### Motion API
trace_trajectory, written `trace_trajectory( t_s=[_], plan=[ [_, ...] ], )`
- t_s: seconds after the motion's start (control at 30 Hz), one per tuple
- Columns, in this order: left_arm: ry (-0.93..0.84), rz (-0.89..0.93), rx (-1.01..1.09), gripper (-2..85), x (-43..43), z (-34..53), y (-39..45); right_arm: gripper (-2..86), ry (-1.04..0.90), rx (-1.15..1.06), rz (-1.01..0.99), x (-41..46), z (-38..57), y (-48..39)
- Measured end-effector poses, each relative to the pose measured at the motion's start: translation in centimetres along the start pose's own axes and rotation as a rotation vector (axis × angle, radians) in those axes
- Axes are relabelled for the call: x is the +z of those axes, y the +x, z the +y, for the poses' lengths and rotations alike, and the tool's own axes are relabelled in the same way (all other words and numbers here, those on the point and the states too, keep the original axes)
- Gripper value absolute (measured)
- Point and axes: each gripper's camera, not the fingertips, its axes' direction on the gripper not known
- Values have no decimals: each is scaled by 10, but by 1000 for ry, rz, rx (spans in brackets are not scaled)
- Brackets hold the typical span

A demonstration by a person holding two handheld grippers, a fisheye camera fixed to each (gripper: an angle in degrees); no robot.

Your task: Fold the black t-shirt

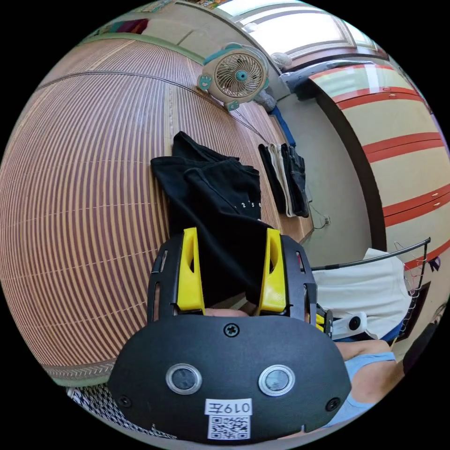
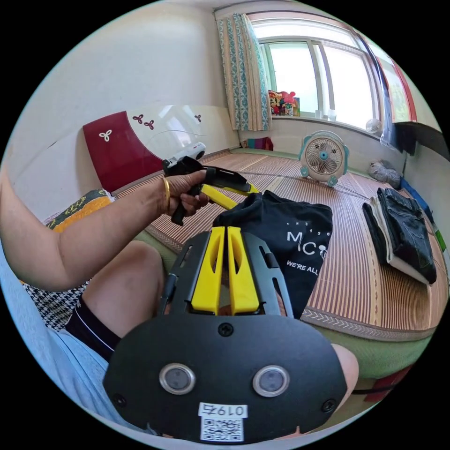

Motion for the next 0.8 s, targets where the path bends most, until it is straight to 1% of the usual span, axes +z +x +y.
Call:
trace_trajectory(
  t_s=[0.13,0.2,0.27,0.3,0.37,0.4,0.47,0.5,0.6,0.67,0.77,0.8],
  plan=[
    [-37,89,-37,184,10,-1,-5,-8,-21,-39,-8,4,-4,-2],
    [-64,60,-34,180,20,-4,-1,-7,-75,-66,6,13,-7,-1],
    [-98,4,-18,162,35,-6,7,-1,-200,-105,-37,33,-10,4],
    [-100,-20,-15,154,38,-6,9,1,-215,-103,-37,35,-11,6],
    [-88,-121,16,120,46,0,19,19,-216,-94,-6,34,-17,18],
    [-82,-144,25,109,47,3,22,25,-212,-96,3,33,-20,21],
    [-60,-261,72,64,51,14,35,50,-175,-74,47,28,-40,43],
    [-54,-286,92,53,52,17,39,55,-167,-59,55,28,-47,50],
    [-19,-370,153,29,58,30,54,92,-187,21,16,50,-94,87],
    [4,-427,193,20,65,39,66,100,-218,111,-33,92,-130,112],
    [32,-467,227,15,73,49,77,102,-321,155,-23,160,-156,123],
    [36,-470,228,14,74,50,78,103,-339,156,-17,171,-159,122]
  ],
)
